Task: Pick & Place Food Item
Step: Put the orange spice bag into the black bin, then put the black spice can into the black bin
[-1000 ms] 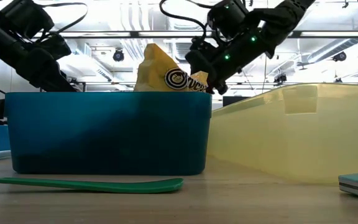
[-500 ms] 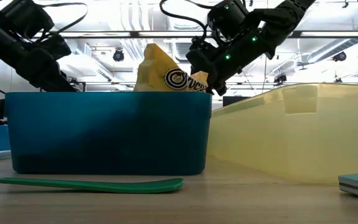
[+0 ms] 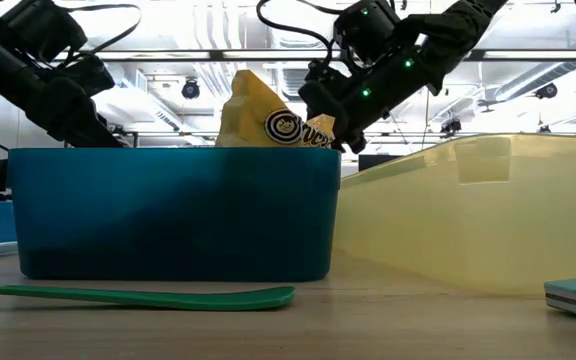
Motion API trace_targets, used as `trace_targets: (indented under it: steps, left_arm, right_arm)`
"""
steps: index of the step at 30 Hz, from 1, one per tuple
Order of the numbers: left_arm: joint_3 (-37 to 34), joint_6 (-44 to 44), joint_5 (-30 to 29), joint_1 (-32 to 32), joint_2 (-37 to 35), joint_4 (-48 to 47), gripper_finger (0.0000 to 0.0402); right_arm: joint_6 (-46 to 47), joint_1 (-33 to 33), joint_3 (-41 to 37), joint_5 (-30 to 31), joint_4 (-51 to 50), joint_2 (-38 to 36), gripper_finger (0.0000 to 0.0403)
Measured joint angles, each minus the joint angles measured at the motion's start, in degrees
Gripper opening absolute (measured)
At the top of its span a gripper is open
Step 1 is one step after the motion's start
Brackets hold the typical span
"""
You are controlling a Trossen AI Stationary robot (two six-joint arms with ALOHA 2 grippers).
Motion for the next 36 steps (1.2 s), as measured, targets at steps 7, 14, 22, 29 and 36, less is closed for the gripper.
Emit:
trace_targets:
  steps: [7, 14, 22, 29, 36]
  left_arm:
    - [0.0, 0.02, 0.0, 0.0, 0.0, 0.0, 0.0336]
    - [0.0, 0.02, -0.01, 0.0, 0.0, 0.0, 0.0336]
    - [0.0, 0.02, -0.02, -0.02, 0.0, 0.0, 0.0336]
    - [0.0, 0.02, -0.02, 0.0, 0.0, 0.0, 0.0336]
    - [0.0, 0.02, -0.02, 0.0, -0.02, 0.0, 0.0336]
  right_arm:
    - [-0.02, -0.01, -0.07, 0.04, -0.31, 0.06, 0.014]
    - [0.15, -0.05, -0.07, 0.04, 0.38, 0.07, 0.0195]
    - [0.11, -0.05, -0.07, 0.17, 2.78, 0.07, 0.0201]
    - [-1.26, 0.05, -0.07, 0.17, 2.86, -0.25, 0.0201]
    - [-1.9, 0.22, -0.07, 0.16, 2.35, -1.77, 0.0201]
